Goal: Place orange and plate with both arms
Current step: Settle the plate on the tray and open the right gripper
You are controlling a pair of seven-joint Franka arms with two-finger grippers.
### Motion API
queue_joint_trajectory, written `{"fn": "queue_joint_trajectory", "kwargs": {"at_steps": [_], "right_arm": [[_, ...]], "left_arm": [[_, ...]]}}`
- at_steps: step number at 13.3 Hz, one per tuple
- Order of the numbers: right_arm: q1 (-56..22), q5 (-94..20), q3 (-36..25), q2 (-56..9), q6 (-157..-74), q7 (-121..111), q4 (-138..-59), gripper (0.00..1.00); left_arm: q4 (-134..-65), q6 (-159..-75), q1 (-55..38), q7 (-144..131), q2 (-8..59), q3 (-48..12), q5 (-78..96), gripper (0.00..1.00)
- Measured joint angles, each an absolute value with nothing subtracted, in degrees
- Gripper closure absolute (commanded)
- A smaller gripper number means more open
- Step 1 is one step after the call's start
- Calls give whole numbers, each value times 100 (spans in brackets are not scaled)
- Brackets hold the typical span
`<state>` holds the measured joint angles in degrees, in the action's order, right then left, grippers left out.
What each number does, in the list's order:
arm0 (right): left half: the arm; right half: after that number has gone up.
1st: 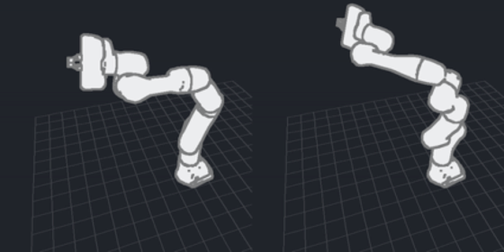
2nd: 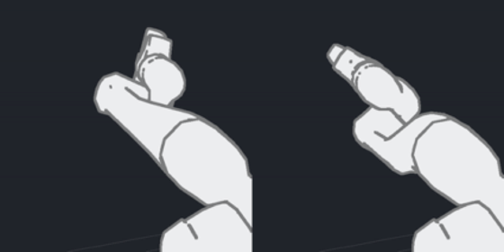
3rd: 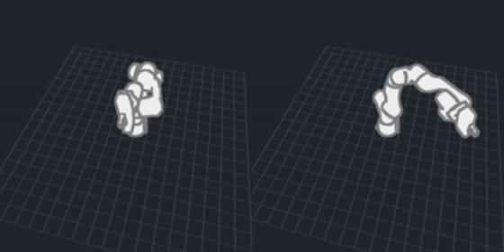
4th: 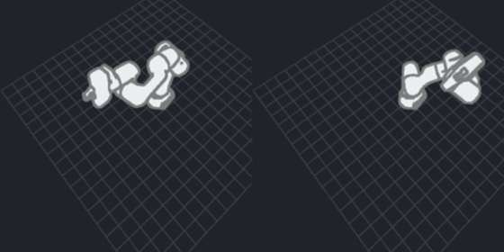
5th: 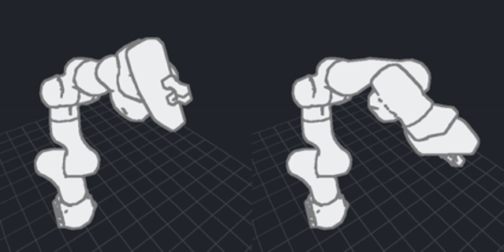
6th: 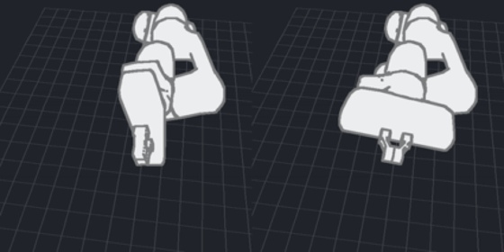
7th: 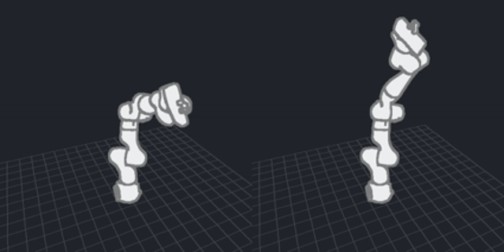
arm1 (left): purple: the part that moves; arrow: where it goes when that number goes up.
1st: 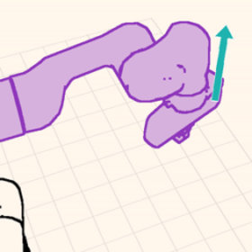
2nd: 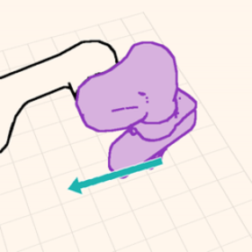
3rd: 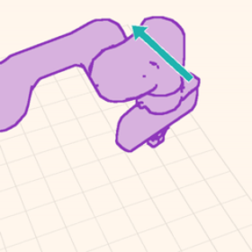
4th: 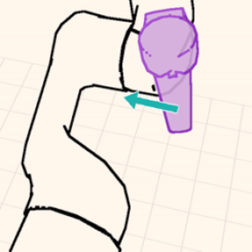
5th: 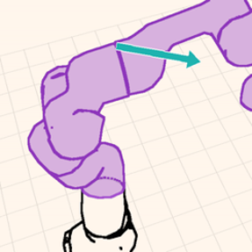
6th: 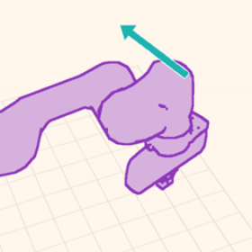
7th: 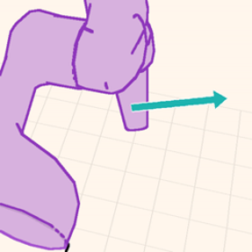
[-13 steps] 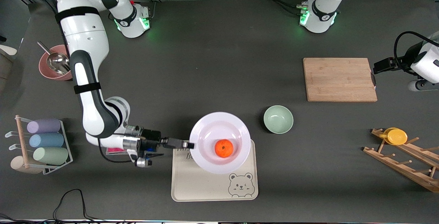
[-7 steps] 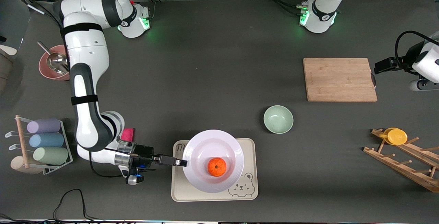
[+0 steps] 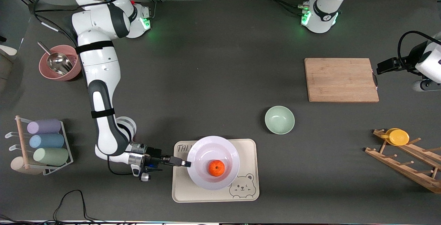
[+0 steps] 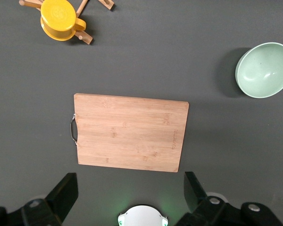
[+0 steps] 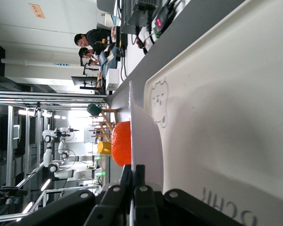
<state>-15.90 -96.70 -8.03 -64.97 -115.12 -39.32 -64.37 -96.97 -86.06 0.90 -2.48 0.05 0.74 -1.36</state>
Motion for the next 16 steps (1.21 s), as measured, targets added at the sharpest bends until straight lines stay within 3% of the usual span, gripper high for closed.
{"fn": "queue_joint_trajectory", "kwargs": {"at_steps": [11, 12, 13, 16], "right_arm": [[-1595, -10030, -716, -6838, -11600, -4749, -6419, 100], [-1595, -10032, -716, -6839, -11600, -4749, -6419, 95], [-1595, -10032, -716, -6839, -11600, -4749, -6419, 80], [-1595, -10033, -714, -6839, -11600, -4749, -6419, 64]], "left_arm": [[-9583, -8602, 86, -249, 5, 62, -137, 0], [-9576, -8588, 85, -249, 5, 60, -138, 0], [-9565, -8557, 85, -249, 5, 60, -138, 0], [-9540, -8514, 85, -249, 5, 60, -138, 0]]}}
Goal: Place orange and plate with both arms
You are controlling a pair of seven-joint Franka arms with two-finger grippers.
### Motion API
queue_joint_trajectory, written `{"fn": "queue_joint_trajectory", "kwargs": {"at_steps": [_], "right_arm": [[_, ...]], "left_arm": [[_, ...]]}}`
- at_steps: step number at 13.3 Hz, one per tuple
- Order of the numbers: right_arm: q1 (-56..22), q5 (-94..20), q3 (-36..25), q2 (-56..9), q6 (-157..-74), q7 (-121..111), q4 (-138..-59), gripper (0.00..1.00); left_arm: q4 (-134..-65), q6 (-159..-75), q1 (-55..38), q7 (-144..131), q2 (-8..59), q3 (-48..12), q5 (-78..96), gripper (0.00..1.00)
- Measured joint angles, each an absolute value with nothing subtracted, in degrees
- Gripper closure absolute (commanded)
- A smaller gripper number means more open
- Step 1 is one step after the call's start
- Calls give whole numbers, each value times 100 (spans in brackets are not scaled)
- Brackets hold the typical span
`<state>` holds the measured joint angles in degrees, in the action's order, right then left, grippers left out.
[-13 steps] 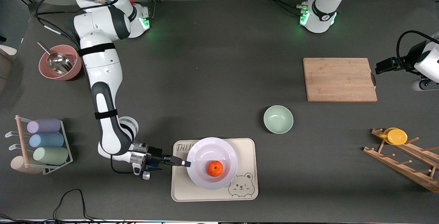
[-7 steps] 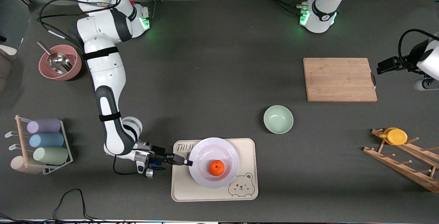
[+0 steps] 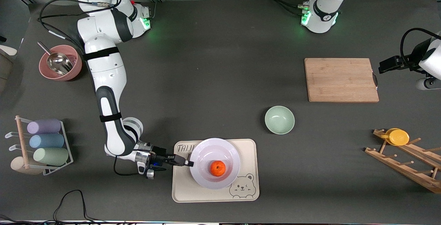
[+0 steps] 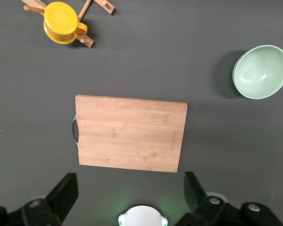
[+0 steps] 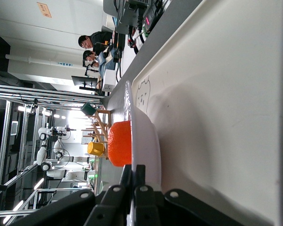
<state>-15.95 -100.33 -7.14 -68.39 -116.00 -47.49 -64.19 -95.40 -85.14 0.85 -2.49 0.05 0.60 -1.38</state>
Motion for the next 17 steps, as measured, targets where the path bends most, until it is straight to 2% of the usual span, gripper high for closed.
{"fn": "queue_joint_trajectory", "kwargs": {"at_steps": [1, 2, 9, 14, 17], "right_arm": [[-1595, -10033, -714, -6839, -11598, -4749, -6418, 55], [-1595, -10036, -712, -6838, -11593, -4749, -6409, 54], [-1581, -10010, -730, -6839, -11597, -4749, -6389, 54], [-1284, -9301, -777, -6727, -11547, -4549, -6397, 54], [-984, -8875, -787, -6520, -11082, -4394, -6565, 54]], "left_arm": [[-9540, -8511, 85, -249, 5, 60, -138, 0], [-9540, -8509, 85, -249, 5, 60, -138, 0], [-9530, -8509, 85, -249, 6, 60, -138, 0], [-9467, -8509, 85, -249, 14, 61, -138, 0], [-9465, -8508, 85, -249, 17, 60, -138, 0]]}}
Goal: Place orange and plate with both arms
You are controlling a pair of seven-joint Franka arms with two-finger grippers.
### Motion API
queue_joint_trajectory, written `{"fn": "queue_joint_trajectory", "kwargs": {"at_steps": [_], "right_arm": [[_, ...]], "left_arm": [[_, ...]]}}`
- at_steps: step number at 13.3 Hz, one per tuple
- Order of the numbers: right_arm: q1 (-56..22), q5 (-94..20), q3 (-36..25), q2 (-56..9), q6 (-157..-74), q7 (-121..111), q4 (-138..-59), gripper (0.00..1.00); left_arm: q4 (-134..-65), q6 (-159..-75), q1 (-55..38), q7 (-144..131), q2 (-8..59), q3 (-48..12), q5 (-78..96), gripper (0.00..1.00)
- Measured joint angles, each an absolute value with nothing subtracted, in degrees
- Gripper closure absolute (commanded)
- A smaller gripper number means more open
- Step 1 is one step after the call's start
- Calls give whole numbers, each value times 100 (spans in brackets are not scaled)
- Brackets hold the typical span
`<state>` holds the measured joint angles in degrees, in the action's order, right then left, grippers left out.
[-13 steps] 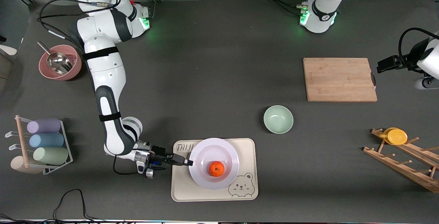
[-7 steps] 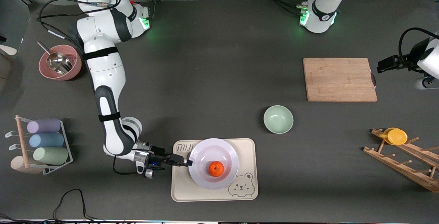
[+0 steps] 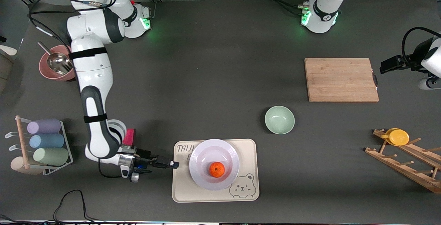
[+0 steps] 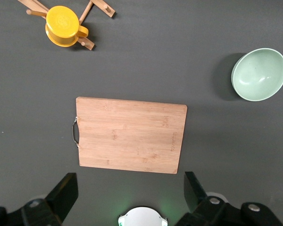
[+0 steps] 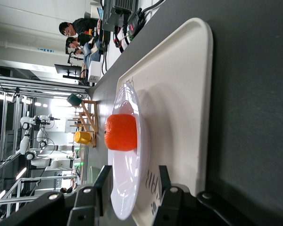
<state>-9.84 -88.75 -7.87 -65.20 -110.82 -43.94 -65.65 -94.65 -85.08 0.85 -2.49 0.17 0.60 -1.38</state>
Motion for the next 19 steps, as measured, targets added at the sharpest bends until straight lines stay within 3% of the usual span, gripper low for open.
{"fn": "queue_joint_trajectory", "kwargs": {"at_steps": [6, 8, 10, 19], "right_arm": [[-618, -7600, -806, -5810, -10248, -3408, -6874, 46], [-450, -6780, -956, -5344, -9627, -2975, -6939, 38], [-365, -5923, -1203, -4848, -9040, -2688, -6980, 0], [-521, -1547, -1365, -2231, -8188, -1422, -7078, 0]], "left_arm": [[-9463, -8505, 85, -249, 38, 58, -138, 0], [-9462, -8477, 83, -249, 41, 54, -138, 0], [-9458, -8433, 82, -249, 43, 50, -138, 0], [-9249, -8275, 82, -249, 51, 51, -139, 0]]}}
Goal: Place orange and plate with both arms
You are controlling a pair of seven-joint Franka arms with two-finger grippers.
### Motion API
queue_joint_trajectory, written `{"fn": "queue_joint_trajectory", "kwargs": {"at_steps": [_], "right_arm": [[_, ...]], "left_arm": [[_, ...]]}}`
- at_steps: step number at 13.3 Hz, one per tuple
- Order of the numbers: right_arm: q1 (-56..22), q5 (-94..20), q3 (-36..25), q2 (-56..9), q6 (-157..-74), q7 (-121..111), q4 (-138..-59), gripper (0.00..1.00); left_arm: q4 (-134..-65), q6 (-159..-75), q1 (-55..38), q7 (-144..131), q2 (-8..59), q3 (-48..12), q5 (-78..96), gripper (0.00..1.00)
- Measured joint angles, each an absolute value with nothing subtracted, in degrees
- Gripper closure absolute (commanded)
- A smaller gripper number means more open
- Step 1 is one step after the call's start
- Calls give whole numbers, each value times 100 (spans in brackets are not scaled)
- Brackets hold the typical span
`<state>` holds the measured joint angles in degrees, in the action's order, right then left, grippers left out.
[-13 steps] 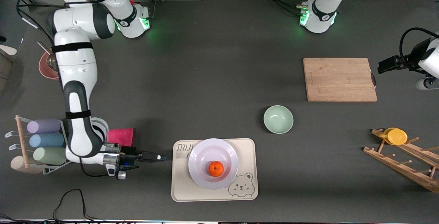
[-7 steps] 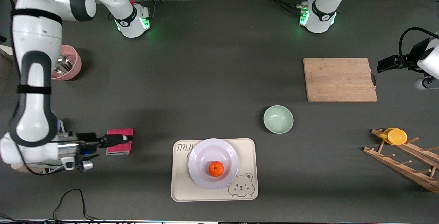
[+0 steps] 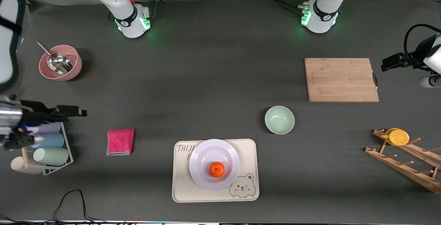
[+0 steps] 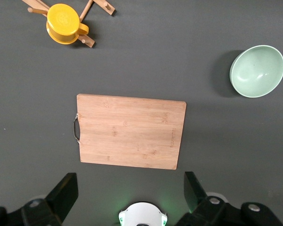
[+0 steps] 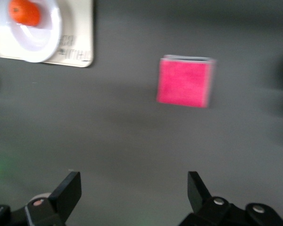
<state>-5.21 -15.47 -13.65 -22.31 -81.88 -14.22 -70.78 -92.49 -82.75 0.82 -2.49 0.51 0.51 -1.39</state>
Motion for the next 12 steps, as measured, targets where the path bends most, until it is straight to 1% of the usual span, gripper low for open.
{"fn": "queue_joint_trajectory", "kwargs": {"at_steps": [2, 5, 7, 9, 12], "right_arm": [[-462, -935, -1206, -1726, -8180, -1386, -7251, 0], [-168, -514, -787, -1122, -8262, -1061, -7712, 0], [-37, -304, -547, -772, -8616, -889, -8184, 0], [15, -207, -429, -547, -8838, -829, -8586, 0], [26, -187, -405, -503, -8966, -826, -8707, 0]], "left_arm": [[-9238, -8273, 82, -249, 51, 54, -140, 0], [-9236, -8271, 82, -249, 52, 57, -140, 0], [-9236, -8271, 82, -249, 53, 60, -140, 0], [-9236, -8270, 84, -249, 53, 64, -140, 0], [-9230, -8270, 86, -249, 53, 68, -140, 0]]}}
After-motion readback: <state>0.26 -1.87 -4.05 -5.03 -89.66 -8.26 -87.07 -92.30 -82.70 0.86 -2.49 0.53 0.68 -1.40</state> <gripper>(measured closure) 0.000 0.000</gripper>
